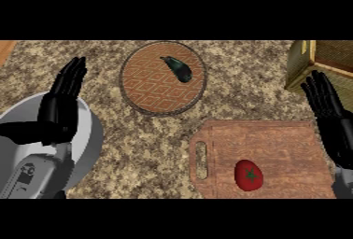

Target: Pick the tomato from the cutting board and place it in the basket

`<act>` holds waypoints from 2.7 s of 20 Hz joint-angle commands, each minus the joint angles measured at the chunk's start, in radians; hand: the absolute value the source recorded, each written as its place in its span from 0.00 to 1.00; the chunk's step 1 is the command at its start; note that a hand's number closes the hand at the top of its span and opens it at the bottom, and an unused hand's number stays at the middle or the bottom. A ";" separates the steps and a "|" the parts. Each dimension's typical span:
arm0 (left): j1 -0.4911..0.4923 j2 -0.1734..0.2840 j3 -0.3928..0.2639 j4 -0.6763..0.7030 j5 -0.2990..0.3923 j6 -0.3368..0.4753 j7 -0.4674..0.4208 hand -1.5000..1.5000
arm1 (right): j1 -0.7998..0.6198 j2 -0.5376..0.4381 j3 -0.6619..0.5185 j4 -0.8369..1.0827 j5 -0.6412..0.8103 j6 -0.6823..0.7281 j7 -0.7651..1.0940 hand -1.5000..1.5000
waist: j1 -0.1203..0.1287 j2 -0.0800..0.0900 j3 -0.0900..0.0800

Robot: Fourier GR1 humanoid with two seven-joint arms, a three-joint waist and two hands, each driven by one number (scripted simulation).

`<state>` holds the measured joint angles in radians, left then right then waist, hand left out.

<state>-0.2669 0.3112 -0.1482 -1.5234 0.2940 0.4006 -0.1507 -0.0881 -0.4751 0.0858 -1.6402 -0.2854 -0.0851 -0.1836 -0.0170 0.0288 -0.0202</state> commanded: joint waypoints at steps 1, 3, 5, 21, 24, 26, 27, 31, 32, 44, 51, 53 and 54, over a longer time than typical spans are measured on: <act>-0.036 0.009 0.030 0.133 0.018 -0.062 0.005 0.50 | -0.065 -0.009 -0.008 0.018 -0.056 0.094 0.023 1.00 | 0.012 -0.024 0.020; 0.044 0.067 -0.016 0.070 0.013 -0.080 0.113 0.50 | -0.166 0.004 -0.037 0.040 -0.172 0.192 -0.020 1.00 | 0.052 -0.022 0.022; 0.031 0.130 -0.024 0.114 -0.006 -0.103 0.184 0.50 | -0.219 0.022 -0.030 0.045 -0.267 0.297 -0.042 1.00 | 0.067 -0.014 0.026; 0.073 0.200 0.022 0.189 0.064 -0.249 0.272 0.50 | -0.172 0.034 0.420 -0.477 0.358 0.214 0.316 0.00 | 0.003 -0.037 0.016; 0.096 0.195 0.020 0.173 0.060 -0.241 0.260 0.50 | -0.245 -0.079 0.384 -0.497 0.423 0.276 0.470 0.00 | 0.008 -0.041 0.014; 0.082 0.189 0.028 0.180 0.062 -0.225 0.276 0.50 | -0.307 -0.165 0.319 -0.533 0.483 0.303 0.560 0.00 | -0.012 -0.047 0.011; 0.060 0.190 0.026 0.172 0.056 -0.209 0.297 0.50 | -0.323 -0.218 0.306 -0.507 0.538 0.327 0.580 0.00 | -0.015 -0.046 0.013; 0.084 0.211 0.037 0.144 0.070 -0.233 0.307 0.50 | -0.437 -0.280 0.198 -0.556 0.417 0.438 0.839 0.00 | 0.006 -0.044 0.014; 0.068 0.222 0.036 0.149 0.074 -0.249 0.326 0.50 | -0.471 -0.309 0.184 -0.553 0.368 0.492 0.873 0.00 | 0.006 -0.041 0.014; 0.086 0.195 0.058 0.161 0.059 -0.272 0.288 0.50 | -0.498 -0.484 -0.011 -0.420 -0.240 0.799 0.968 0.00 | 0.009 -0.032 0.019; 0.059 0.189 0.078 0.180 0.047 -0.276 0.321 0.50 | -0.298 -0.448 -0.246 -0.436 -0.249 0.841 0.792 0.00 | 0.000 -0.030 0.022; 0.051 0.190 0.085 0.141 0.057 -0.294 0.345 0.50 | -0.212 -0.424 -0.295 -0.495 -0.261 0.843 0.790 0.00 | -0.002 -0.032 0.021; 0.083 0.171 0.074 0.177 0.024 -0.280 0.287 0.50 | -0.185 -0.392 -0.300 -0.474 -0.210 0.882 0.742 0.00 | 0.001 -0.030 0.022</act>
<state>-0.2256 0.4813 -0.0837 -1.4114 0.3425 0.1263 0.1414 -0.3779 -0.9231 -0.1439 -2.0883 -0.5313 0.7546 0.6226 -0.0192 -0.0081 0.0066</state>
